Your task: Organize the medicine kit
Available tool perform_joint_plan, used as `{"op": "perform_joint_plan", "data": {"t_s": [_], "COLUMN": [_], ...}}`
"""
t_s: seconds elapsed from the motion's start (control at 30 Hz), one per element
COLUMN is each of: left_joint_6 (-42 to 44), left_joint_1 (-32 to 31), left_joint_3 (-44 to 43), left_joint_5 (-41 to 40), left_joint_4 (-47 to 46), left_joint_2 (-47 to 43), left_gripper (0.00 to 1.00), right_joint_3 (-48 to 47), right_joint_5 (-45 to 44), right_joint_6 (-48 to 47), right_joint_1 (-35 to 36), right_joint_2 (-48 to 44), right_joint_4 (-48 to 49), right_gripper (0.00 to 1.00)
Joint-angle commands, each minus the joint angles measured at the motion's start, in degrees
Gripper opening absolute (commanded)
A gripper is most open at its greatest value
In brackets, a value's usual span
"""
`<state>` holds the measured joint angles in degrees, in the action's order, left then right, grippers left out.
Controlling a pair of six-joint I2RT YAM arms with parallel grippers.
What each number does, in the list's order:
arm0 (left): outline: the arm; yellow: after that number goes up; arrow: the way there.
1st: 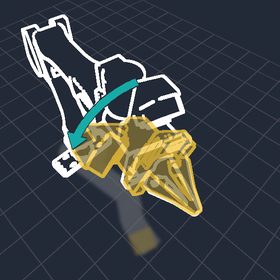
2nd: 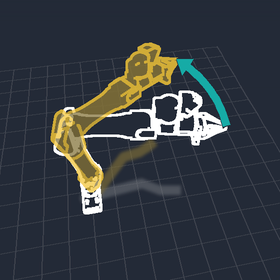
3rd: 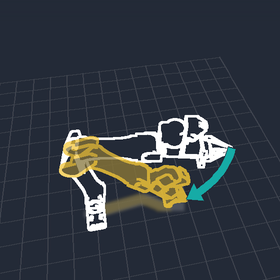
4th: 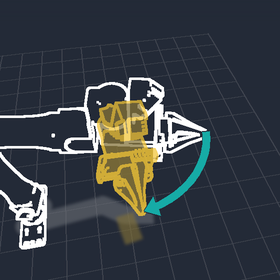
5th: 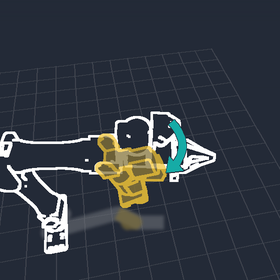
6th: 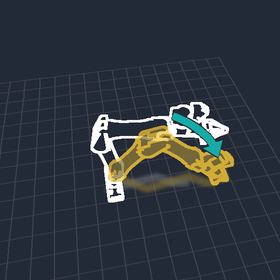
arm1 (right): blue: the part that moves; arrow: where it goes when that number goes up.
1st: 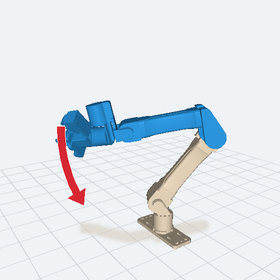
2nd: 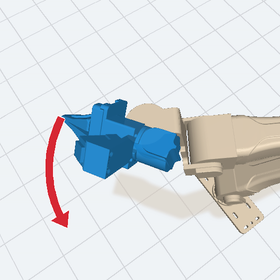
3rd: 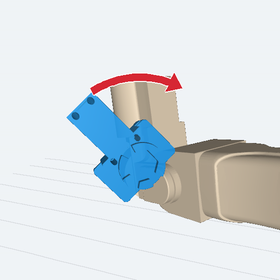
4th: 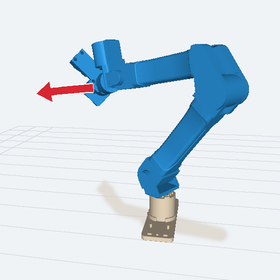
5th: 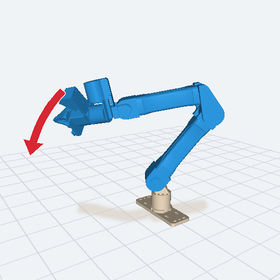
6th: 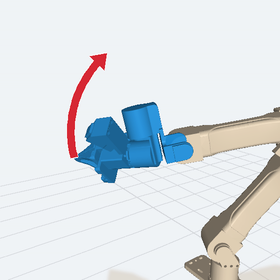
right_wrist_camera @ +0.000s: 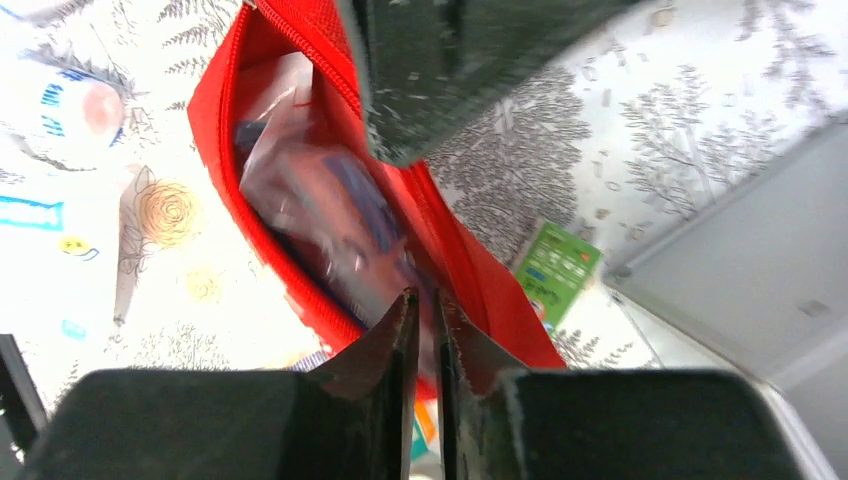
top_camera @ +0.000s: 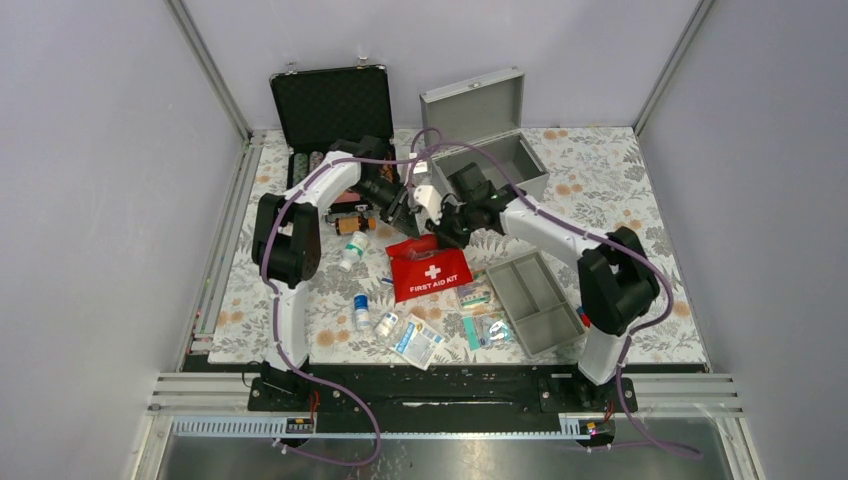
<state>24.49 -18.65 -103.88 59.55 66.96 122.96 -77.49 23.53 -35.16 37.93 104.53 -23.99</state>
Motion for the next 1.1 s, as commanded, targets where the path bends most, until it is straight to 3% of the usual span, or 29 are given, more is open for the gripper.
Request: {"op": "perform_joint_plan", "data": {"t_s": [0.0, 0.17, 0.33, 0.43, 0.63, 0.87, 1.07], "left_joint_6": [3.82, 8.75, 14.25, 15.59, 15.15, 13.58, 9.66], "left_joint_1": [-1.2, -3.98, -7.67, -8.85, -9.12, -8.96, -8.86], "left_joint_3": [0.7, 0.97, 3.38, 6.57, 11.7, 14.15, 12.32], "left_joint_5": [-2.19, -7.71, -15.18, -18.55, -21.89, -25.68, -25.4], "left_joint_4": [-0.44, -0.48, -3.0, -6.33, -12.39, -16.3, -19.06], "left_joint_2": [-4.13, -7.36, -13.35, -17.05, -20.8, -20.66, -17.37], "left_gripper": [0.0, 0.0, 0.0, 0.0, 0.0, 0.0, 0.0], "right_joint_3": [-3.99, -4.01, -8.24, -11.9, -9.75, -3.84, 9.36], "right_joint_5": [6.1, 9.29, 12.41, 16.1, 21.14, 26.26, 24.88], "right_joint_6": [-0.4, -4.67, -5.53, -4.89, -5.45, -11.99, -16.39], "right_joint_1": [-2.88, -4.85, -7.83, -9.1, -9.8, -11.26, -11.65], "right_joint_2": [-8.23, -9.61, -3.86, -0.11, -0.32, -10.29, -19.16], "right_joint_4": [-4.1, -8.11, -12.18, -15.01, -15.32, -18.45, -10.49], "right_gripper": [0.21, 0.34, 0.41, 0.5, 0.56, 0.6, 0.6]}}
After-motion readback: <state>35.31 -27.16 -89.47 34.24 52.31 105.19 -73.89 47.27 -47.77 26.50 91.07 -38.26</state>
